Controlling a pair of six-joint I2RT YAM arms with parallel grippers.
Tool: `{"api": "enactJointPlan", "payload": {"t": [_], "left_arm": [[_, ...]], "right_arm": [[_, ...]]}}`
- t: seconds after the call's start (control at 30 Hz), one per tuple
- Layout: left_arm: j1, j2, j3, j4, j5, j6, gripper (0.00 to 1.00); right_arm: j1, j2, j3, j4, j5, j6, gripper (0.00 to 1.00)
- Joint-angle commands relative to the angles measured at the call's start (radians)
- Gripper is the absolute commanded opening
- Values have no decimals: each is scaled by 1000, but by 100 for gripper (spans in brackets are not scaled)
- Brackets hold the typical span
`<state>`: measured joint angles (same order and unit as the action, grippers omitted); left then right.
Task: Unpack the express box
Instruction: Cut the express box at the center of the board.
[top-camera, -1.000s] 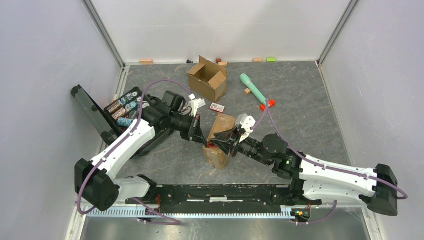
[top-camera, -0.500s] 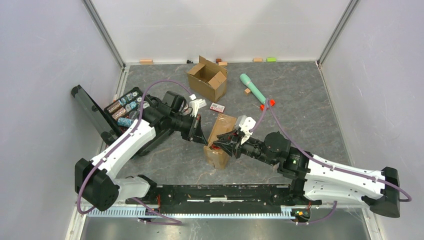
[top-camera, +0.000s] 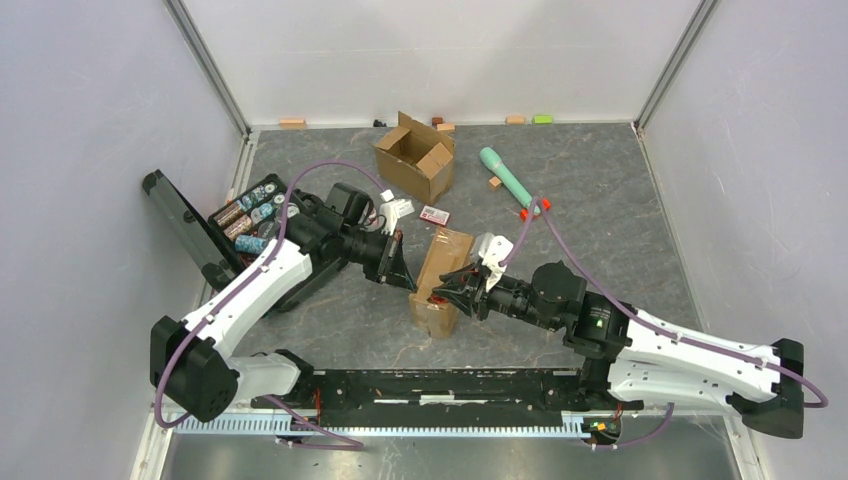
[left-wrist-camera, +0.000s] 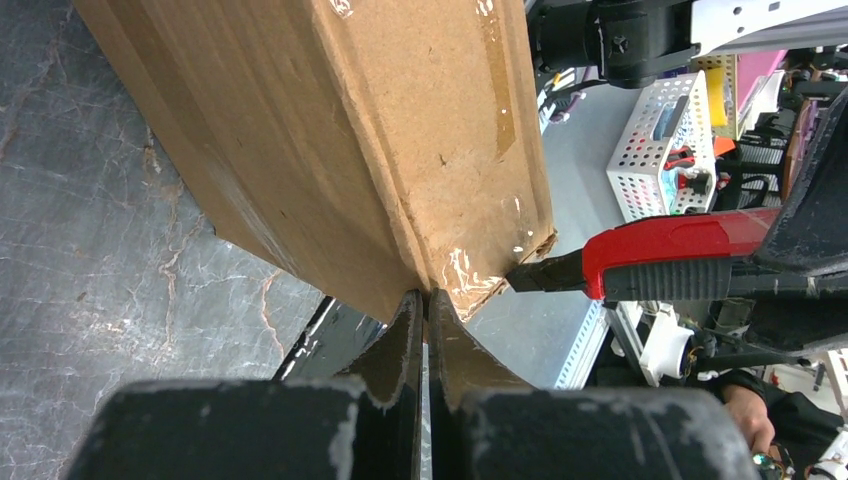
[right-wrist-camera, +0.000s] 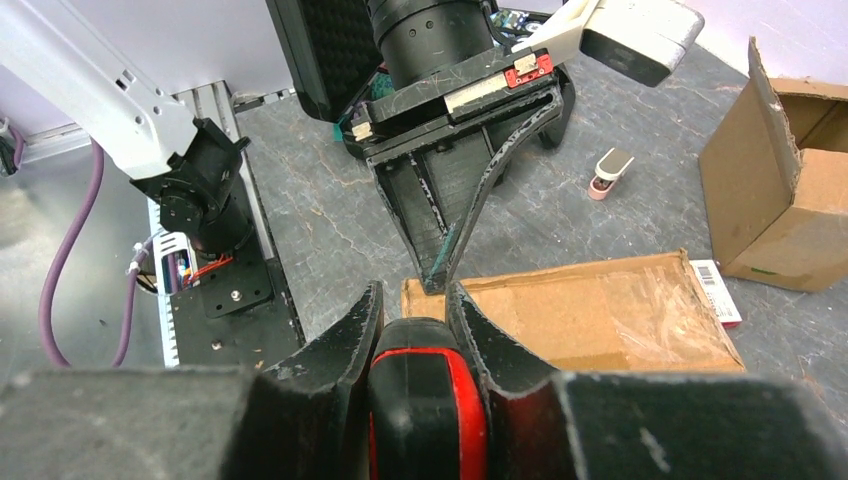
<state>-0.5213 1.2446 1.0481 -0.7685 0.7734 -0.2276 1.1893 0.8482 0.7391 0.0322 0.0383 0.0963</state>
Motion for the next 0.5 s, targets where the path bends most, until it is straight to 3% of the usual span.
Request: {"api": "enactJointPlan", "payload": {"t": [0.0,0.47], "left_arm": [[44,3,-17,1,-91,55,2],[115,23,-19,-8,-147,22,2]], "right_arm": [[0,-41,27,-229,-20,-13,0],[0,-86,55,-340,-163,-24,0]]}}
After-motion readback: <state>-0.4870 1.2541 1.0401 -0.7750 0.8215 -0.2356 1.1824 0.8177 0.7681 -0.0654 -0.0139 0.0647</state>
